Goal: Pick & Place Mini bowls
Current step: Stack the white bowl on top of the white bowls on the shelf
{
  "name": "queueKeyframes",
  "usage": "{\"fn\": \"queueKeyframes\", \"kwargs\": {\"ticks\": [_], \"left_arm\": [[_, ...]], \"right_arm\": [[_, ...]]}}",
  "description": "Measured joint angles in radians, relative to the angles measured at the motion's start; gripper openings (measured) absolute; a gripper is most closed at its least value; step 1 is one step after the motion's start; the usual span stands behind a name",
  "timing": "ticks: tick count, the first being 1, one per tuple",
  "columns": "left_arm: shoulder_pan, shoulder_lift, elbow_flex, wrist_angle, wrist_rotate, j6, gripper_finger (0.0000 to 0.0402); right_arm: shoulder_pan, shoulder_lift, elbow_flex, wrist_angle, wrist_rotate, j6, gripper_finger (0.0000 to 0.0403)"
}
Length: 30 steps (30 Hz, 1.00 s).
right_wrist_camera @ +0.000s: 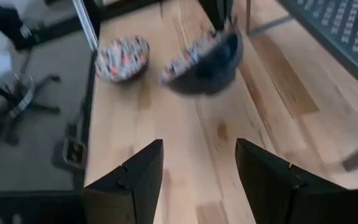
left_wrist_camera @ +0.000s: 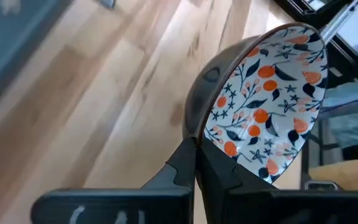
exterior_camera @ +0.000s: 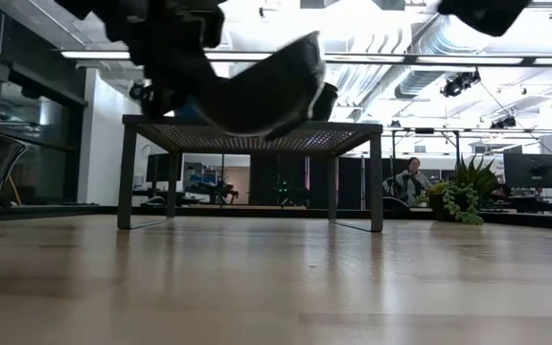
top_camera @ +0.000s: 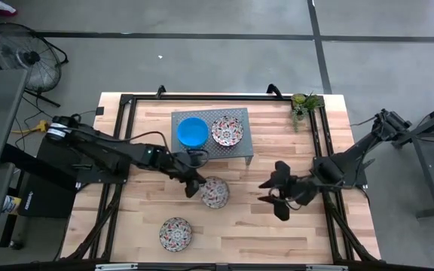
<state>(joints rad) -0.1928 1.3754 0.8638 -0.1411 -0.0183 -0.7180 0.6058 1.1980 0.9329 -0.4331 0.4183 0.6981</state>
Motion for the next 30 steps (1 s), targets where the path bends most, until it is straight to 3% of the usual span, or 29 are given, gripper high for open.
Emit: {"fn": "queueKeyframes", "kwargs": {"ticks": [7,17,24,30], "left_arm": [[-0.021,0.091,0.148,-0.023,-0.053,0.154,0.0],[-0.052,0.211,0.377,-0.087,-0.219,0.335,0.0],[-0.052,0.26,0.437,-0.093,-0.304,0.408,0.0],[-0.052,0.27,0.442,-0.093,-0.352,0.432,0.0]], "right_arm": [[-0.017,0.024,0.0,0.118,0.007,0.06,0.0188],[0.084,0.14,0.0,0.173,0.164,0.398,0.0188],[0.138,0.182,0.0,0.188,0.321,0.575,0.0188],[0.147,0.183,0.001,0.179,0.396,0.624,0.0188]]}}
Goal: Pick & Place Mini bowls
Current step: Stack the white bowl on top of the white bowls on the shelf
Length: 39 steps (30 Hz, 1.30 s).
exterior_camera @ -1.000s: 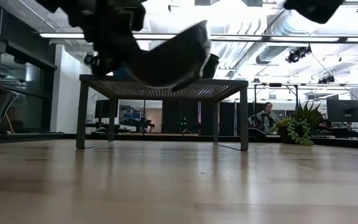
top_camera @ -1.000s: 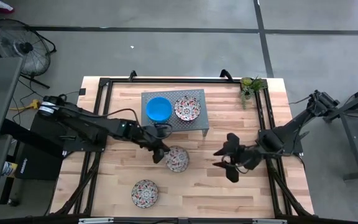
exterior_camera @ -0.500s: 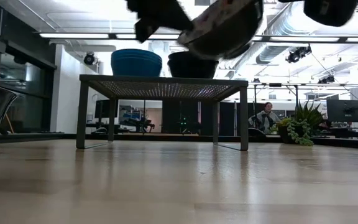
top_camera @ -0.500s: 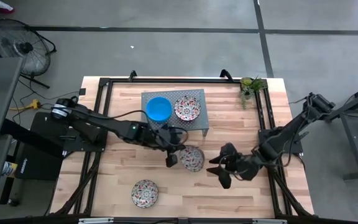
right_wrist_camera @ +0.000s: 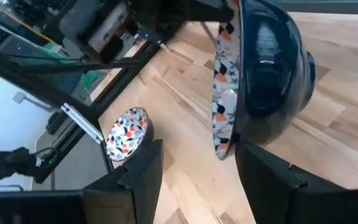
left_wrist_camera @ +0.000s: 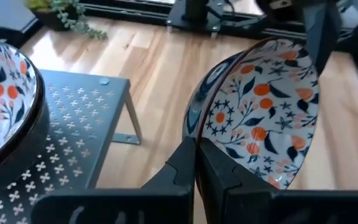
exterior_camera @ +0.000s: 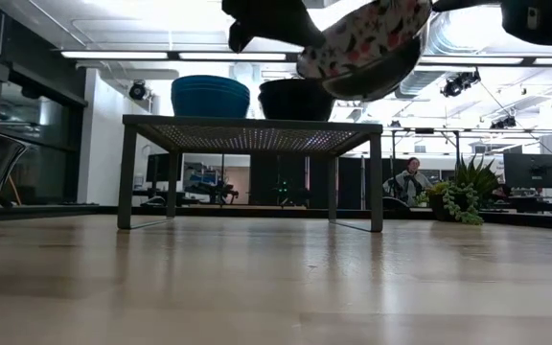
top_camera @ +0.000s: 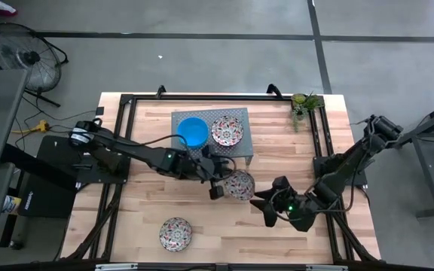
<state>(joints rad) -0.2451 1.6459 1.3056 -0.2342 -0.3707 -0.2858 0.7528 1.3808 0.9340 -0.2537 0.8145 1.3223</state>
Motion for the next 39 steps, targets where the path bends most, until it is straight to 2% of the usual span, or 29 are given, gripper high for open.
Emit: {"fn": "queueKeyframes", "kwargs": {"ticks": [5,8,13,17,21,25,30,33,39], "left_arm": [[0.0,0.008,0.0,-0.01,-0.033,0.02,0.0],[0.0,0.012,0.0,-0.008,-0.036,0.023,0.0],[0.0,0.016,0.0,-0.005,-0.059,0.023,0.0],[0.0,0.016,0.0,-0.003,-0.084,0.025,0.0],[0.0,0.015,0.0,0.001,-0.094,0.031,0.0],[0.0,0.015,0.0,0.001,-0.096,0.045,0.0],[0.0,0.015,0.0,0.0,-0.106,0.063,0.0],[0.0,0.015,0.0,0.0,-0.108,0.087,0.0],[0.0,0.014,0.0,0.0,-0.099,0.149,0.0]], "right_arm": [[0.0,-0.001,0.0,-0.017,0.0,0.006,0.0188],[0.0,-0.013,0.004,-0.061,-0.056,0.017,0.0188],[0.008,-0.025,0.129,-0.363,-0.16,0.09,0.0187],[0.025,0.008,0.288,-0.603,-0.161,0.153,0.0171],[0.034,0.114,0.441,-0.747,-0.145,0.153,0.0141],[0.045,0.256,0.581,-0.882,-0.204,0.164,0.0115],[0.093,0.441,0.714,-1.09,-0.2,0.341,0.009],[0.105,0.526,0.758,-1.182,-0.202,0.403,0.0075],[0.083,0.614,0.744,-1.184,-0.183,0.388,0.0041]]}}
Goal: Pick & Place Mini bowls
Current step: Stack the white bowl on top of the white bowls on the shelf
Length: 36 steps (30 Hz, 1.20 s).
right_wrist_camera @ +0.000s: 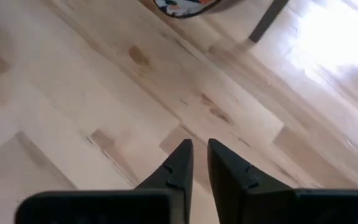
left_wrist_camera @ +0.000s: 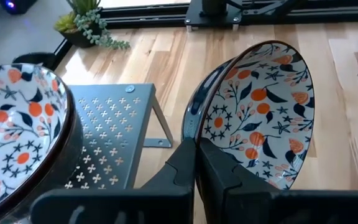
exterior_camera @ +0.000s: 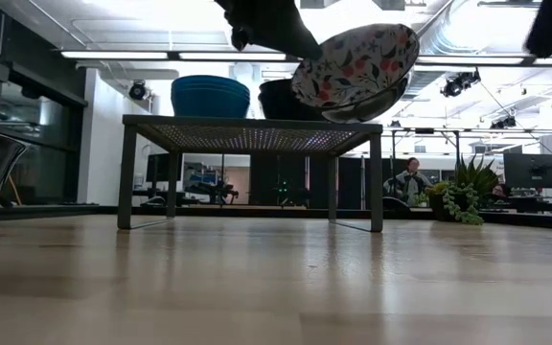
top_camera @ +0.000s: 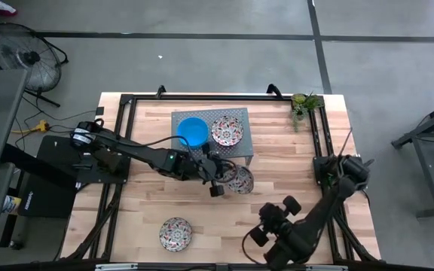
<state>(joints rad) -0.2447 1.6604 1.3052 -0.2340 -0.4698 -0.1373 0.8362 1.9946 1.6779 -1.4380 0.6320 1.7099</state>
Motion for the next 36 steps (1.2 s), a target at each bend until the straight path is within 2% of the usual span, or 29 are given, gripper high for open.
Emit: {"fn": "queueKeyframes", "kwargs": {"ticks": [7,12,16,21,27,30,36], "left_arm": [[0.0,0.0,0.0,0.0,-0.003,0.034,0.0],[0.0,0.0,0.0,0.0,-0.034,0.036,0.0],[0.0,0.0,-0.001,0.01,-0.047,0.037,0.0],[-0.005,-0.001,-0.001,0.069,-0.067,0.061,0.0],[-0.006,-0.001,-0.001,0.077,-0.1,0.063,0.0],[-0.006,-0.001,-0.001,0.077,-0.118,0.063,0.0],[-0.006,-0.001,-0.001,0.118,-0.147,0.108,0.0]], "right_arm": [[-0.017,-0.038,-0.007,-0.007,0.019,-0.018,0.0012],[-0.04,-0.116,-0.007,0.005,0.096,-0.072,0.0018],[-0.071,-0.179,-0.007,0.017,0.155,-0.132,0.0056],[-0.109,-0.234,-0.007,0.016,0.221,-0.223,0.0135],[-0.153,-0.271,-0.007,-0.044,0.209,-0.256,0.022],[-0.173,-0.274,-0.007,-0.064,0.204,-0.262,0.0235],[-0.226,-0.274,-0.007,-0.055,0.128,-0.294,0.0238]]}}
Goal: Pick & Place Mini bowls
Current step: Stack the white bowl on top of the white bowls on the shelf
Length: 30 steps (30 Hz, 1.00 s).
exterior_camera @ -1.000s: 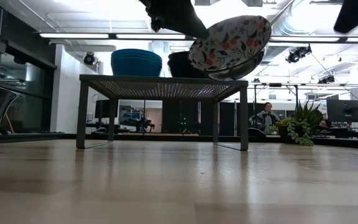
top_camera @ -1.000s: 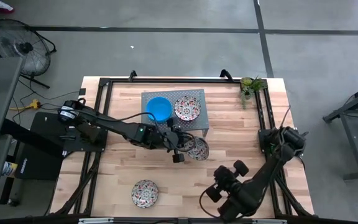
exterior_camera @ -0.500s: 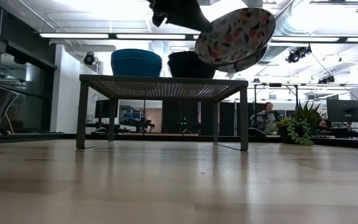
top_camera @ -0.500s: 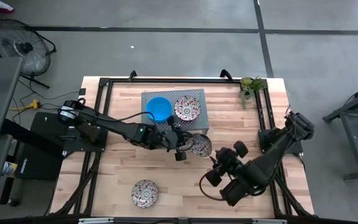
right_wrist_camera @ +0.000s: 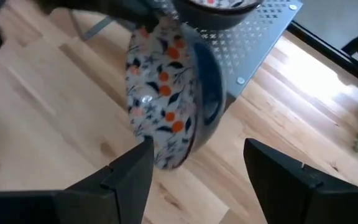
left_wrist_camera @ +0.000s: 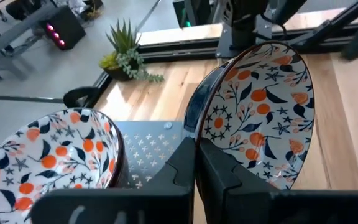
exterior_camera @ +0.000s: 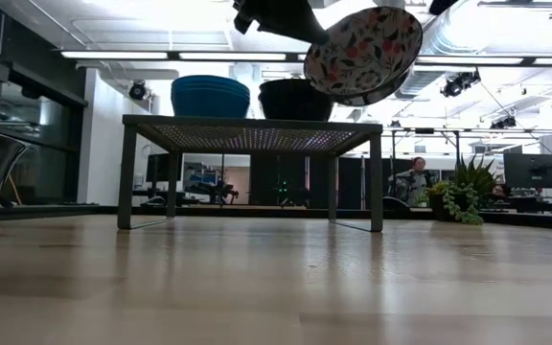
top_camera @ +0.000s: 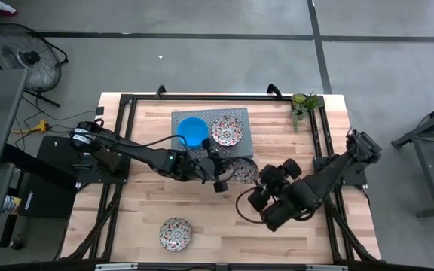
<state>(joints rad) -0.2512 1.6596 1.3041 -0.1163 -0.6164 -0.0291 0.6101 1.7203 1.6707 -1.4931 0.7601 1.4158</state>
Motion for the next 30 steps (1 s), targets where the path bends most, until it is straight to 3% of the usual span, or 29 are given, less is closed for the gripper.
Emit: {"fn": "queueKeyframes", "kwargs": {"ticks": [12,21,30], "left_arm": [[0.0,0.0,0.0,0.016,-0.005,0.067,0.0],[-0.013,0.0,0.0,0.014,-0.023,0.135,0.0],[-0.019,0.0,0.0,0.044,-0.008,0.229,0.0]], "right_arm": [[-0.116,0.0,0.0,0.011,-0.07,-0.065,0.0238],[-0.189,0.0,0.0,0.045,-0.152,-0.213,0.0234],[-0.218,-0.007,0.0,0.058,-0.226,-0.299,0.0165]]}}
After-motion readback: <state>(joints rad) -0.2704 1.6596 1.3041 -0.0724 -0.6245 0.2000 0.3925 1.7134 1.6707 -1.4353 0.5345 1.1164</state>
